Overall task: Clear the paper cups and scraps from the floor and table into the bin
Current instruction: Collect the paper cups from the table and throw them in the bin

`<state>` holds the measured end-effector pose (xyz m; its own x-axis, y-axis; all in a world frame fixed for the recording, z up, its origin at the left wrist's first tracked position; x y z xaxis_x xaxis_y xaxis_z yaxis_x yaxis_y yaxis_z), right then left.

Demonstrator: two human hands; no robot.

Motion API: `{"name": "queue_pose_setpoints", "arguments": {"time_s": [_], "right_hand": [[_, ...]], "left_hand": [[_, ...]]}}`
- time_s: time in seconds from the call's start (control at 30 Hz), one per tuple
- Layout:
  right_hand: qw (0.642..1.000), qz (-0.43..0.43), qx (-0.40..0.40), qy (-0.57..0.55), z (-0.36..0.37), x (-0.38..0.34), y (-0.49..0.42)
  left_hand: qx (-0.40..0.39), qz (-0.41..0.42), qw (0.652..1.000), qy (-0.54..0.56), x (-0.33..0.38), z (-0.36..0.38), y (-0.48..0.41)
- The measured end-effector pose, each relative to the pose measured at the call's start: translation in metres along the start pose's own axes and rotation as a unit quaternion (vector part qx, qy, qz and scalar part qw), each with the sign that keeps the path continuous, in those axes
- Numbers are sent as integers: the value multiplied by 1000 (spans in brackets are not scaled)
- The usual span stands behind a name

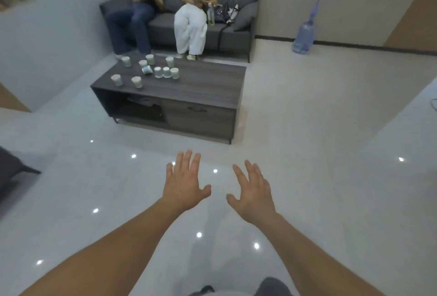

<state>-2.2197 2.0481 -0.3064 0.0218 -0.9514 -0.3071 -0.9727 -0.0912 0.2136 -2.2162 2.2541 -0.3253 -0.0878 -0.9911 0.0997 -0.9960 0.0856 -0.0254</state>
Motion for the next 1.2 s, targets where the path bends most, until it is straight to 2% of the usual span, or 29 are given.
{"name": "queue_pose_setpoints", "arguments": {"time_s": [0.27, 0.53, 0.73, 0.97, 1.2], "right_hand": [[998, -57, -17, 28, 17, -77, -109], [990, -142, -13, 9, 8, -186, -254], [982, -179, -39, 48, 7, -242, -345], [976, -198, -52, 76, 25, -312, -437], [981, -165, -53, 91, 14, -385, -538]], "left_hand": [[10, -79, 997, 16, -86, 4, -61], [26, -162, 986, -9, -193, -26, -158], [32, -215, 976, 6, -249, -30, -216], [15, -239, 970, 27, -337, -13, -281], [25, -196, 979, 53, -448, -31, -390]]}}
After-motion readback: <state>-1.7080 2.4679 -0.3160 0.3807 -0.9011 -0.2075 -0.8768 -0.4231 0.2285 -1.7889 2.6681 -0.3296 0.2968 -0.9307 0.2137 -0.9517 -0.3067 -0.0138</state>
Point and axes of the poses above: each hand's wrist, its own y-axis away from the middle knuckle, its own z-axis out of the palm, x = y × z, the point moved 1 cm from there along -y, towards the middle knuckle, and after that the axes turned 11 degrees about z, right-handed, at the moved point
